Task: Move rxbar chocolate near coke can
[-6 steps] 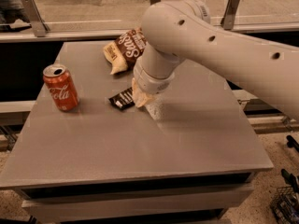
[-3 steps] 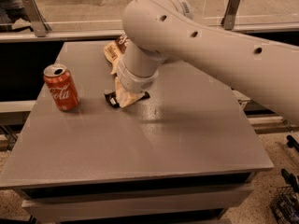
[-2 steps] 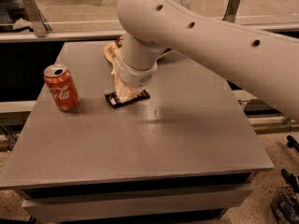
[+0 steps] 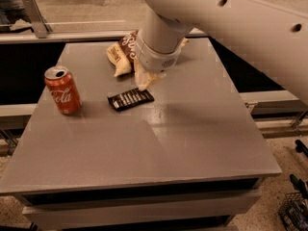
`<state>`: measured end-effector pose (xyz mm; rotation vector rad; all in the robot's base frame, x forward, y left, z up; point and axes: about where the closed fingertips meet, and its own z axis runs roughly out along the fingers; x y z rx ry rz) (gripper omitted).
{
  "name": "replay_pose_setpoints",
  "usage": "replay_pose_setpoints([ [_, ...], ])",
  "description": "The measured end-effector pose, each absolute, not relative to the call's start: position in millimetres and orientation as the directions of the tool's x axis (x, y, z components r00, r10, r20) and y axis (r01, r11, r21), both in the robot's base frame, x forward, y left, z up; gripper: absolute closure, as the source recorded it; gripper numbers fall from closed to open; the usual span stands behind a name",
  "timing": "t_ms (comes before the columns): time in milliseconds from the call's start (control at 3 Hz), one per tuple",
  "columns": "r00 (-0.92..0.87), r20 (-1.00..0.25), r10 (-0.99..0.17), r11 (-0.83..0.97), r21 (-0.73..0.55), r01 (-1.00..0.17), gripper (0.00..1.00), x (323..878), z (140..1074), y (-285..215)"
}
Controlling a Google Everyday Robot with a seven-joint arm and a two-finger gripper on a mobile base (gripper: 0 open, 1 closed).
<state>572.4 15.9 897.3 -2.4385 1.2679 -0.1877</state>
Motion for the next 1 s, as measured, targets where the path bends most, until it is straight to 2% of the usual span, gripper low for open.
replay_pose_setpoints([
  [1000, 0.625, -0.112, -0.772, -0.527, -0.436, -0.73, 1.0, 614.0, 878.8, -8.9],
])
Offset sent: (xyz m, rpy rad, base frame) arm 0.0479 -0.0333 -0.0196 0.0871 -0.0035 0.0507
